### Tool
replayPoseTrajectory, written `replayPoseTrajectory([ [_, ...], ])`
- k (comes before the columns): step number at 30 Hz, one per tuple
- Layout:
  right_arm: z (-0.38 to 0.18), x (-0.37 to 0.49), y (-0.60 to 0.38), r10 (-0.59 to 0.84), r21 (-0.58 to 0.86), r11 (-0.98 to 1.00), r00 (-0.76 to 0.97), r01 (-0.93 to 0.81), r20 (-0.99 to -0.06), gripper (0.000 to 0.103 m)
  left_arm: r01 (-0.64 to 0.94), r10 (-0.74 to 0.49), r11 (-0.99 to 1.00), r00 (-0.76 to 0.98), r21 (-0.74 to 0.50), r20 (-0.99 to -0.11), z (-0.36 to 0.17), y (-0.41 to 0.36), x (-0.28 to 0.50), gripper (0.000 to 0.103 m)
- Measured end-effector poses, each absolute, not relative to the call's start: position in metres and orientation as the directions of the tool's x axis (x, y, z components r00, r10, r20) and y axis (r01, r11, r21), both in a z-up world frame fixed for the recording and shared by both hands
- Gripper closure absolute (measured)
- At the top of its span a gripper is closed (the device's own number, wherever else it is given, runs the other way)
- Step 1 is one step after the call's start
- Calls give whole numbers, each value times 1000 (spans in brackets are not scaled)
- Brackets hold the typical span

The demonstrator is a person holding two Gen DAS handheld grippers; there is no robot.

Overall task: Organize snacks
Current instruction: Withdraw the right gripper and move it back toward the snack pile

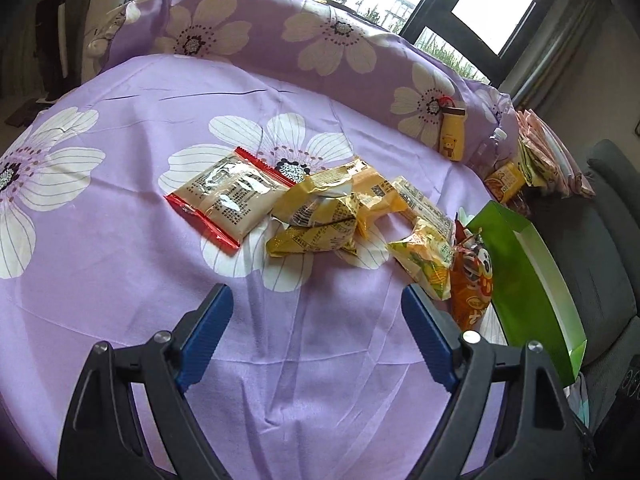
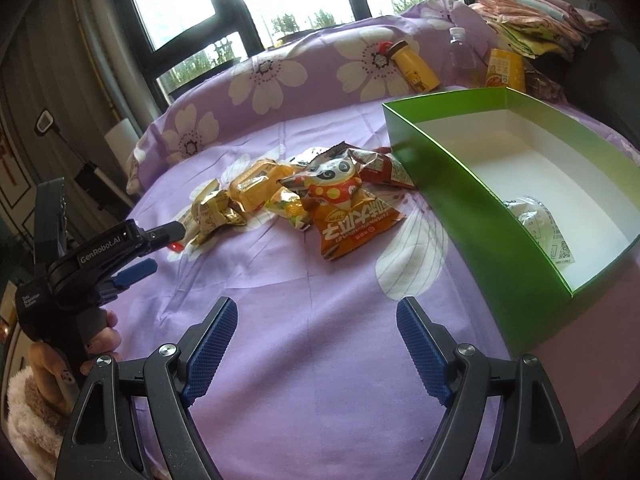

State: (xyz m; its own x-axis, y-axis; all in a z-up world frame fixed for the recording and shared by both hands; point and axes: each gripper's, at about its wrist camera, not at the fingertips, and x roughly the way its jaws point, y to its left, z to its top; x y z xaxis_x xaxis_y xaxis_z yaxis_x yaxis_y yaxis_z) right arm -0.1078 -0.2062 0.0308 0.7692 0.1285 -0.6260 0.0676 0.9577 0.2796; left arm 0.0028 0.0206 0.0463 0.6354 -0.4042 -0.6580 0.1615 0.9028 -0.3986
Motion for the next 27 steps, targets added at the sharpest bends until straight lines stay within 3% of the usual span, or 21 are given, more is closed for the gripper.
replayPoseTrajectory([
  [21, 30, -89, -205, 124, 266, 961, 749, 72, -651, 21, 183, -438, 887, 619, -423, -651, 39, 16, 7, 18],
  [27, 58, -75, -189, 151, 234, 972, 733, 12, -664, 21, 189, -458, 875, 618, -445, -639, 41, 18, 9, 18],
])
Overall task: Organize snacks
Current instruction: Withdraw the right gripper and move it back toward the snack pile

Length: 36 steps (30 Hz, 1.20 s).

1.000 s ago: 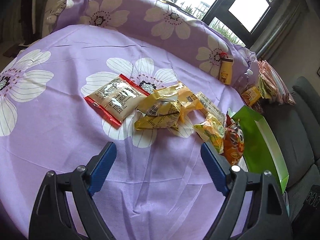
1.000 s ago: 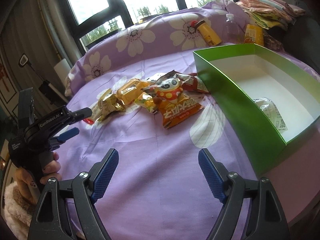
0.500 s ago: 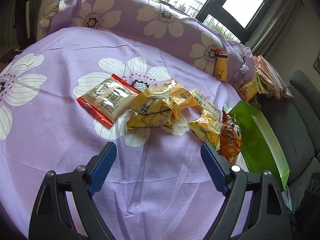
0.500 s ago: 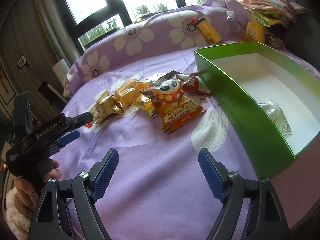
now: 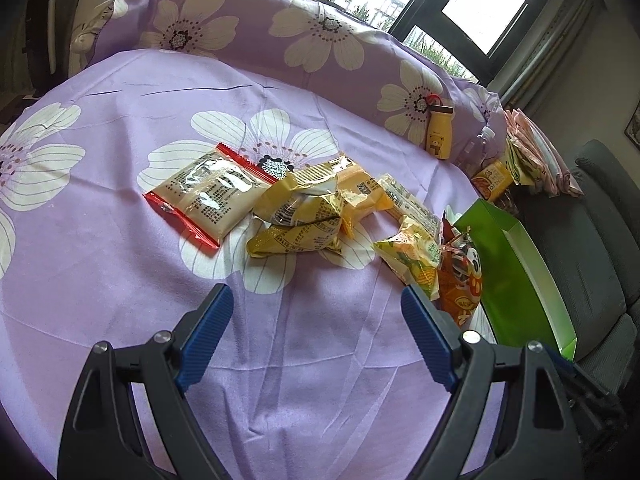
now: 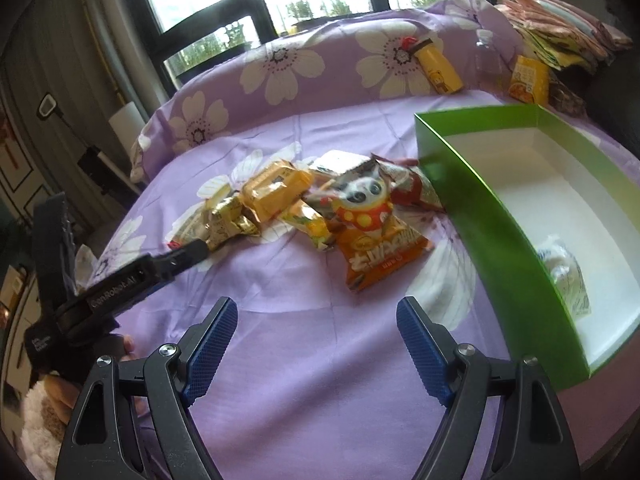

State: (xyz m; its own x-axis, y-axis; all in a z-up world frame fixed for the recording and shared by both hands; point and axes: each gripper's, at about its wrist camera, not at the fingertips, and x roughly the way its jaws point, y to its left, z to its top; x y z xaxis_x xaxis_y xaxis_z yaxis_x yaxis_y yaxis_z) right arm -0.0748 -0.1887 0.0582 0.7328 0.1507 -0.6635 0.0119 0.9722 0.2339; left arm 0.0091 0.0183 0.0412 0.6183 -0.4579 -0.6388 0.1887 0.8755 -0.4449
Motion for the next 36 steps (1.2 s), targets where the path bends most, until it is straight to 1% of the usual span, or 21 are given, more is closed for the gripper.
replayPoseTrajectory([
  [3, 88, -61, -178, 147, 200, 980, 734, -15, -663, 21, 189, -460, 873, 622, -449, -633, 43, 19, 9, 18],
  [5, 103, -48, -175, 173, 211, 977, 735, -42, -656, 21, 195, -467, 870, 624, -454, -627, 45, 20, 8, 18],
  [7, 113, -36, -171, 184, 206, 977, 738, -63, -649, 21, 195, -463, 872, 629, -450, -625, 47, 22, 9, 18],
  [9, 115, -25, -168, 155, 170, 984, 739, -55, -655, 21, 185, -458, 872, 635, -454, -622, 47, 26, 9, 18],
  [11, 113, -19, -166, 137, 153, 987, 743, -47, -655, 21, 177, -465, 865, 634, -470, -617, 47, 30, 11, 18],
  [15, 93, -14, -163, 200, 193, 977, 713, -92, -672, 21, 156, -459, 864, 634, -479, -622, 44, 32, 16, 19],
  [16, 87, -12, -161, 193, 179, 979, 701, -95, -686, 21, 154, -457, 865, 634, -477, -623, 43, 31, 16, 19],
  [19, 75, -6, -157, 109, 108, 993, 687, -45, -719, 21, 157, -455, 869, 629, -469, -631, 40, 27, 18, 19],
  [22, 68, -3, -161, 115, 114, 992, 674, -45, -729, 21, 157, -448, 875, 623, -458, -641, 38, 25, 19, 19],
  [26, 62, -1, -161, 53, 56, 998, 668, -16, -742, 21, 159, -451, 872, 627, -462, -636, 39, 27, 18, 19],
  [33, 44, 8, -161, 47, 66, 998, 620, 8, -783, 21, 145, -438, 879, 625, -455, -646, 39, 28, 18, 19],
  [36, 39, 9, -161, 37, 57, 998, 607, 14, -794, 21, 133, -405, 896, 634, -423, -658, 41, 28, 17, 19],
])
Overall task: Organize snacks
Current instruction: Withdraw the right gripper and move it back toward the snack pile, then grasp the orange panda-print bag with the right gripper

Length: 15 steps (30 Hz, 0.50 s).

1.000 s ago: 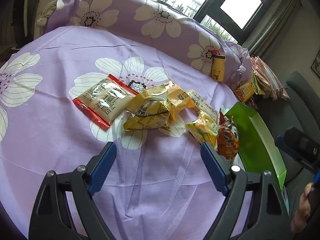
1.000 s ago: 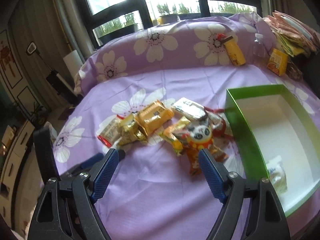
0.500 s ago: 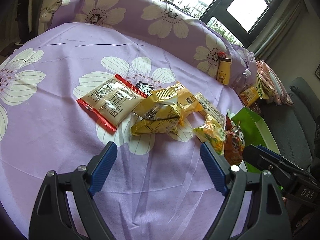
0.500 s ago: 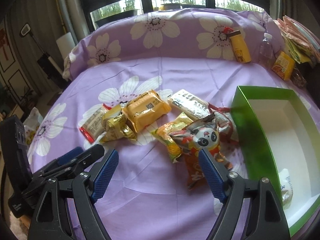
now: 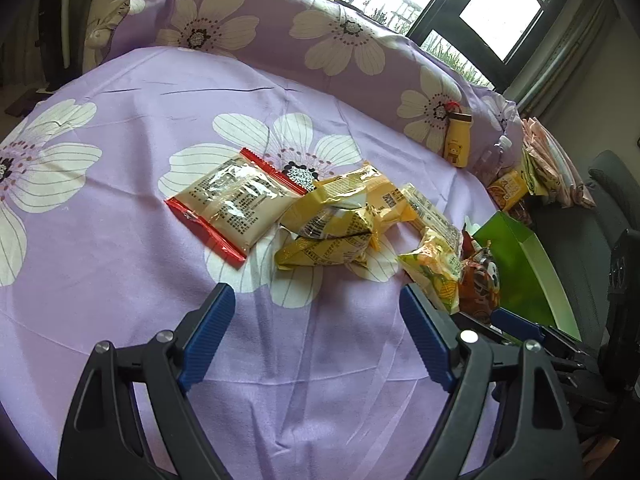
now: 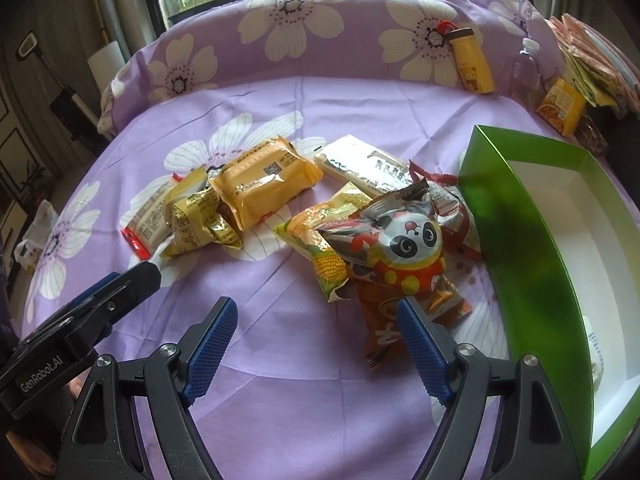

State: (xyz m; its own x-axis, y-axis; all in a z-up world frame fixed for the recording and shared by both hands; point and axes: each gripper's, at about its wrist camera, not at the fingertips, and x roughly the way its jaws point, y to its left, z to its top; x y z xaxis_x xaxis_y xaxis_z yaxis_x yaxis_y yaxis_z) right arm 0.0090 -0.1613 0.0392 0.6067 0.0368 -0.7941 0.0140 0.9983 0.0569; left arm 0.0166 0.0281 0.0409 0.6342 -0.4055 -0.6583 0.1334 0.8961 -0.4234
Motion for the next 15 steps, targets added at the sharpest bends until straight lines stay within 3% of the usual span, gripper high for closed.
replayPoseTrajectory([
  [9, 33, 12, -165, 26, 71, 996, 596, 54, -803, 21, 138, -379, 911, 647, -387, -661, 54, 32, 9, 19],
  [15, 35, 11, -173, 23, 88, 993, 602, 78, -798, 40, 151, -354, 927, 652, -342, -670, 62, 32, -1, 19],
])
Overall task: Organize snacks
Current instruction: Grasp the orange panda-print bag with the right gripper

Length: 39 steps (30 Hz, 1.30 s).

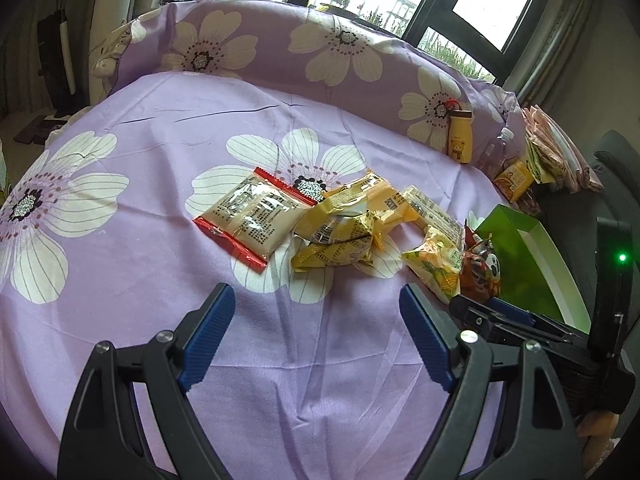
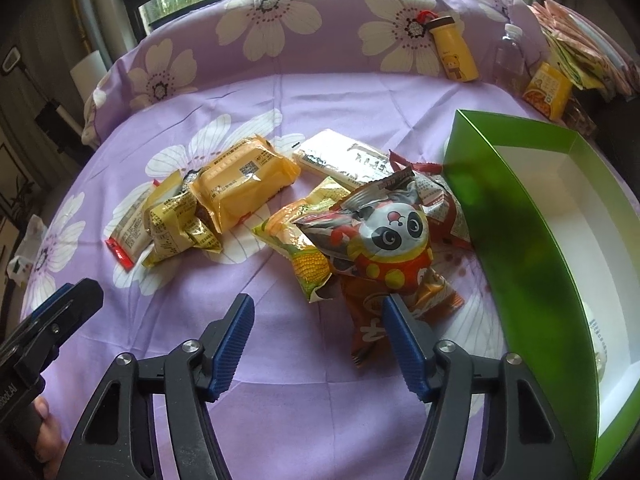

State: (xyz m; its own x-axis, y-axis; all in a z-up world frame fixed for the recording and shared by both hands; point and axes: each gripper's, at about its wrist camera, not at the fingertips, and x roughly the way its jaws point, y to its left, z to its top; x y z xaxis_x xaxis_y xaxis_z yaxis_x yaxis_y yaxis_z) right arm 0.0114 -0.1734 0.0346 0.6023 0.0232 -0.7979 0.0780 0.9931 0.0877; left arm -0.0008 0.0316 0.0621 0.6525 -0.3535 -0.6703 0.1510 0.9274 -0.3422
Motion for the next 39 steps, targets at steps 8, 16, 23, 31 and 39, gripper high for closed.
replayPoseTrajectory([
  [8, 48, -2, -204, 190, 285, 956, 610, 63, -770, 42, 211, -373, 927, 613, -311, -696, 58, 11, -10, 19],
  [16, 61, -8, -237, 283, 433, 898, 645, 82, -710, 42, 295, -496, 868, 501, -399, -709, 48, -34, -4, 23],
  [23, 62, 14, -246, 318, 456, 888, 633, 62, -705, 42, 306, -543, 840, 459, -449, -703, 48, -74, 9, 32],
  [31, 56, 36, -243, 292, 405, 912, 606, 55, -740, 44, 332, -552, 833, 448, -443, -703, 49, -115, 24, 39],
  [39, 45, 43, -250, 304, 413, 908, 581, 63, -755, 44, 298, -559, 829, 424, -474, -712, 33, -117, 39, 40],
])
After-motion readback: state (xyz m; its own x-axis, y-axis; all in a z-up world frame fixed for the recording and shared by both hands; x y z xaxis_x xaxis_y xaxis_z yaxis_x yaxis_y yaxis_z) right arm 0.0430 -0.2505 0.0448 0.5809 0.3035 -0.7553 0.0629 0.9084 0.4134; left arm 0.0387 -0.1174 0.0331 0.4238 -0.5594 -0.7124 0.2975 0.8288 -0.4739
